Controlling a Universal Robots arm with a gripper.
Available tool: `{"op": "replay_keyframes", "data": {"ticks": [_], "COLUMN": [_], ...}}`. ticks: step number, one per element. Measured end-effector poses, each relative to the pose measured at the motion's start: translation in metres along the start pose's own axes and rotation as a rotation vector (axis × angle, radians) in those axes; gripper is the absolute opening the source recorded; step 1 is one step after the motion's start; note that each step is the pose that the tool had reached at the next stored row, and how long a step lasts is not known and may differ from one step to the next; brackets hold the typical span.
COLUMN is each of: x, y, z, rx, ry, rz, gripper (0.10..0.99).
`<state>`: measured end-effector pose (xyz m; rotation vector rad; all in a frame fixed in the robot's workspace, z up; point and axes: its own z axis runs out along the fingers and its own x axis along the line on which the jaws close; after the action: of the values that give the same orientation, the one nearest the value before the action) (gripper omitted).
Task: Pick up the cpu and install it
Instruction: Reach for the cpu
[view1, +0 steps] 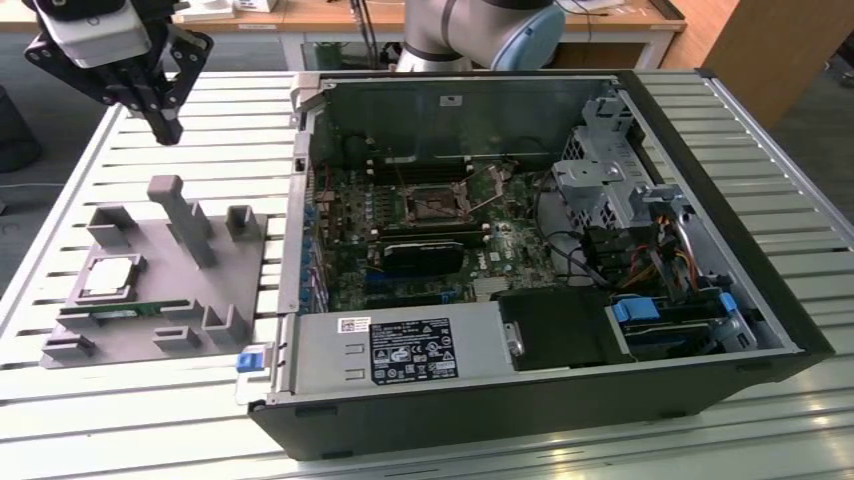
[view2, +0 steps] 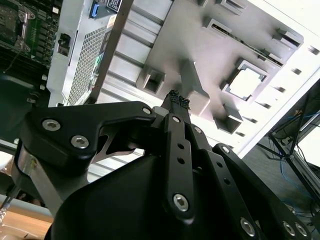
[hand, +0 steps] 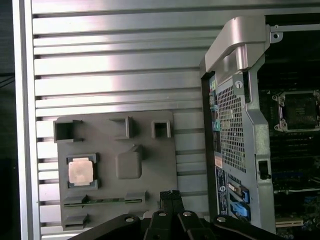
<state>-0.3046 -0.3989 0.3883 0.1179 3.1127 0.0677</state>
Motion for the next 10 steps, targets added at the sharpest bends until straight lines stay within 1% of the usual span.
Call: {"op": "replay_keyframes", "data": {"ticks": [10], "x": [0.0136], "y": [-0.0010], "z": [-0.0002], "rx": [0.000], "ry": [0.0001], "rz": [0.000], "gripper": [0.106]}}
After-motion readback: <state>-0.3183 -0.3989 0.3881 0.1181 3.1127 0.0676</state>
